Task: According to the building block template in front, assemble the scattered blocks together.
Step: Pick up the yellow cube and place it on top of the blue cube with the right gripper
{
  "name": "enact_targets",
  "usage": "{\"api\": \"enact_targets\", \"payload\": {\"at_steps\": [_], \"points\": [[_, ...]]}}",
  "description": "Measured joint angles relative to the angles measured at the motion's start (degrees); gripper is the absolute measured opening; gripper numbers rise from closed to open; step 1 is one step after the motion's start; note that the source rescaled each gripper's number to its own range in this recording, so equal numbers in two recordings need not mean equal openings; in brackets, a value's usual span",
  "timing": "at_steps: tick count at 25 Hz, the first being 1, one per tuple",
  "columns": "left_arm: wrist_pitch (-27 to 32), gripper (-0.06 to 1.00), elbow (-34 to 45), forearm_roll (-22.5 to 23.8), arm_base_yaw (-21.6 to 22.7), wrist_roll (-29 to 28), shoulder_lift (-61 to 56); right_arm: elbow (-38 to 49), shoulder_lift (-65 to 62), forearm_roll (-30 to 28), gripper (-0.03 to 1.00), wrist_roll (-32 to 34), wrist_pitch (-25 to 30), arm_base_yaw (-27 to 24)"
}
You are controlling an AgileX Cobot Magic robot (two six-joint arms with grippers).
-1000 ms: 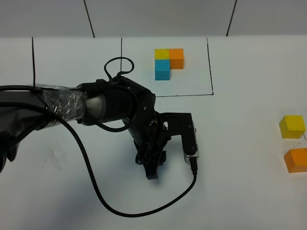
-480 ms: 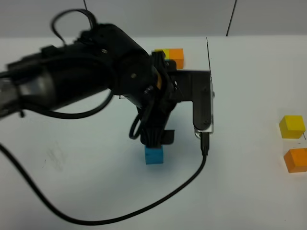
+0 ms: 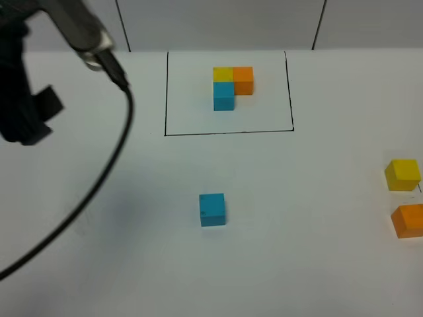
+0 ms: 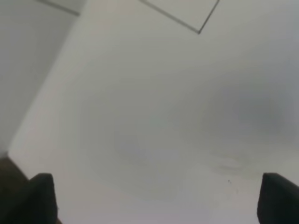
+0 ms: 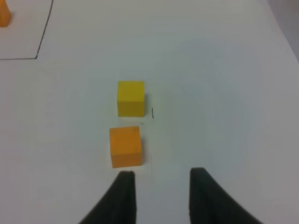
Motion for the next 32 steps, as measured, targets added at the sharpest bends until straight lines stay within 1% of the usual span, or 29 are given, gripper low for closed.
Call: {"api": "enact_targets", "payload": {"at_steps": [2, 5, 8, 11, 14, 17, 20, 22, 24, 27, 30, 32], "points": [[0.04, 0.8, 1.29, 0.45, 2.93, -0.92, -5.0, 0.0, 0.0, 0.0, 0.02, 0.0, 0.0, 0.0], [0.04, 0.8, 4.5, 0.51, 5.32, -1.17, -14.3, 0.0, 0.0, 0.0, 0.02, 0.0, 0.0, 0.0], [0.04, 0.79, 8.58, -1.09, 5.77, -2.36, -24.65, 0.0, 0.0, 0.0, 0.02, 0.0, 0.0, 0.0], [0.04, 0.79, 12.84, -3.05, 5.79, -5.33, -35.72, 0.0, 0.0, 0.0, 0.02, 0.06, 0.0, 0.0], [0.06, 0.78, 17.74, -3.45, 5.79, -6.01, -44.62, 0.0, 0.0, 0.05, 0.02, 0.06, 0.0, 0.0], [0.06, 0.78, 22.52, -4.16, 5.84, -5.96, -51.51, 0.0, 0.0, 0.05, 0.02, 0.06, 0.0, 0.0], [0.06, 0.76, 27.21, -7.56, 7.25, -5.74, -56.19, 0.0, 0.0, 0.05, 0.02, 0.06, 0.0, 0.0], [0.06, 0.75, 30.18, -10.74, 9.79, -4.19, -58.19, 0.0, 0.0, 0.05, 0.02, 0.06, 0.0, 0.0], [0.06, 0.75, 33.11, -14.48, 13.12, -0.9, -59.4, 0.0, 0.0, 0.05, 0.02, 0.06, 0.0, 0.0], [0.06, 0.74, 35.93, -20.41, 20.05, 2.57, -61.1, 0.0, 0.0, 0.05, 0.02, -0.01, 0.0, 0.0], [0.06, 0.73, 37.62, -23.75, 26.98, 1.52, -63.43, 0.0, 0.0, 0.05, 0.02, -0.01, 0.0, 0.0], [-0.04, 0.72, 38.76, -24.93, 30.55, -2.22, -65.51, 0.0, 0.0, 0.05, 0.02, 0.05, 0.0, 0.0]]}}
